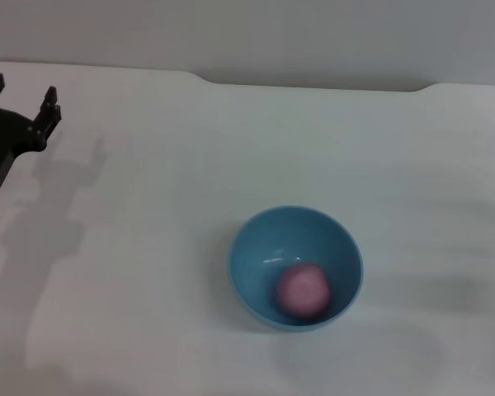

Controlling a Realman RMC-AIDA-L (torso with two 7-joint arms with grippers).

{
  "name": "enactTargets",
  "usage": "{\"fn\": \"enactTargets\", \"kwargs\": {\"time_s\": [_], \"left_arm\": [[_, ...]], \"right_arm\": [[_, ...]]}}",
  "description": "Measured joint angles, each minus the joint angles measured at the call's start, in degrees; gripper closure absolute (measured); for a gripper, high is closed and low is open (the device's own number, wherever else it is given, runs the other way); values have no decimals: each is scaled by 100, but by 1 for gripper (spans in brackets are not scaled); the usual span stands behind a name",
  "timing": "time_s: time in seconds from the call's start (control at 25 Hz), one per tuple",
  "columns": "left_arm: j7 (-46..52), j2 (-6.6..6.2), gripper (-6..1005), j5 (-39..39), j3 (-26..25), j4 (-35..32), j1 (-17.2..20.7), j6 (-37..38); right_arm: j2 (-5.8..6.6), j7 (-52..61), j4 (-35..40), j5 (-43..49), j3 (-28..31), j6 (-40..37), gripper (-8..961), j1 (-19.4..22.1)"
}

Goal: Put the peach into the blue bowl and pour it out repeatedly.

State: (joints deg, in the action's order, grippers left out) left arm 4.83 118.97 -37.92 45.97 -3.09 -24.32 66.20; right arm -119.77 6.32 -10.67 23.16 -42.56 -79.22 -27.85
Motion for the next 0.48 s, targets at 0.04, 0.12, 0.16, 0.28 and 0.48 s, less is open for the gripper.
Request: {"fn": "enactTargets", "kwargs": {"time_s": [0.04,0.12,0.16,0.28,0.48], "left_arm": [[-26,1,280,118,-64,135,-34,31],[-15,3,280,187,-249,317,-91,72],[-15,3,281,192,-357,390,-112,102],[-16,3,281,179,-462,456,-133,184],[-24,-4,281,132,-424,476,-127,246]], "right_arm": [[-1,-106,-25,0,8,-42,311,12],[-2,-86,-54,0,9,-91,311,20],[-3,-32,-68,0,9,-99,311,19],[-4,81,-72,-5,11,-92,311,17],[2,256,-77,-10,4,-59,311,-3]]}}
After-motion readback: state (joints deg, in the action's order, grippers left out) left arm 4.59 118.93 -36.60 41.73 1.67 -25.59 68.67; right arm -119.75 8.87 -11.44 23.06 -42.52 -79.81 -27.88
